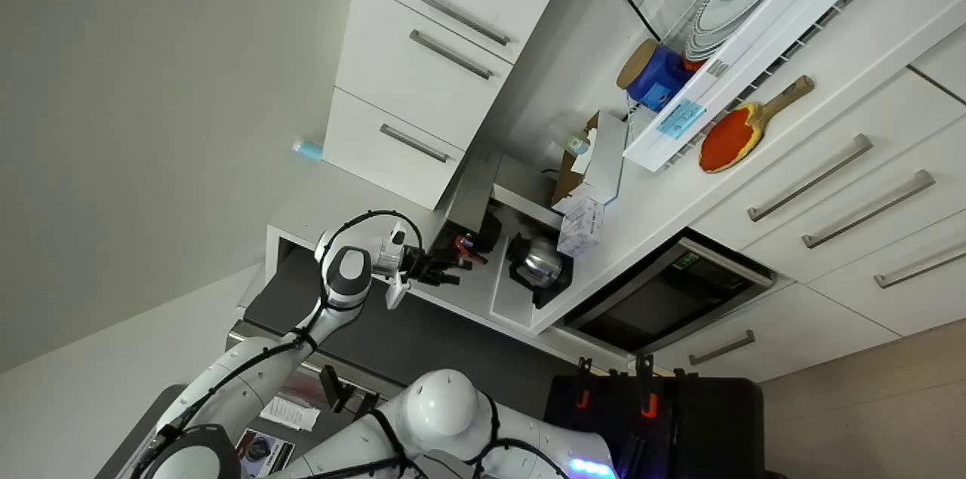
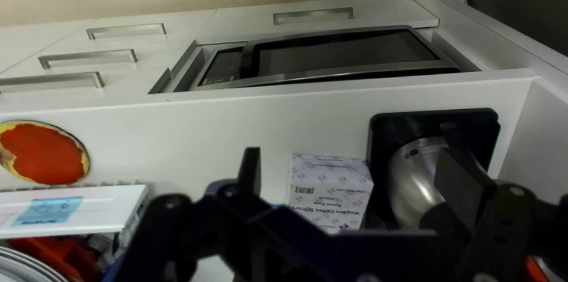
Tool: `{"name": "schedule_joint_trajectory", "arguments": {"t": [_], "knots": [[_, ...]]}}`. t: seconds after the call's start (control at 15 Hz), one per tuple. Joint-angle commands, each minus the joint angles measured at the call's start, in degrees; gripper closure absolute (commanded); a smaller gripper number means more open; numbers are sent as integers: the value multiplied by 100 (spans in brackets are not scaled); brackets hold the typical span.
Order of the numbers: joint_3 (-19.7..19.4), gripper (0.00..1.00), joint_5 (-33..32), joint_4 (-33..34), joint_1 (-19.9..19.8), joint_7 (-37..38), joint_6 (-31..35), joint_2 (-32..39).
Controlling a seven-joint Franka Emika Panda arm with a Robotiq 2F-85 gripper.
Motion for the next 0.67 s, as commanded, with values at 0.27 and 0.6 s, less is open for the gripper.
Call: {"name": "schedule_joint_trajectory", "arguments": {"t": [0.27, 0.6], "knots": [[1264, 0, 338, 488, 315, 1378, 1375, 850], [1724, 0, 86, 1008, 84, 1908, 2361, 1856]]}}
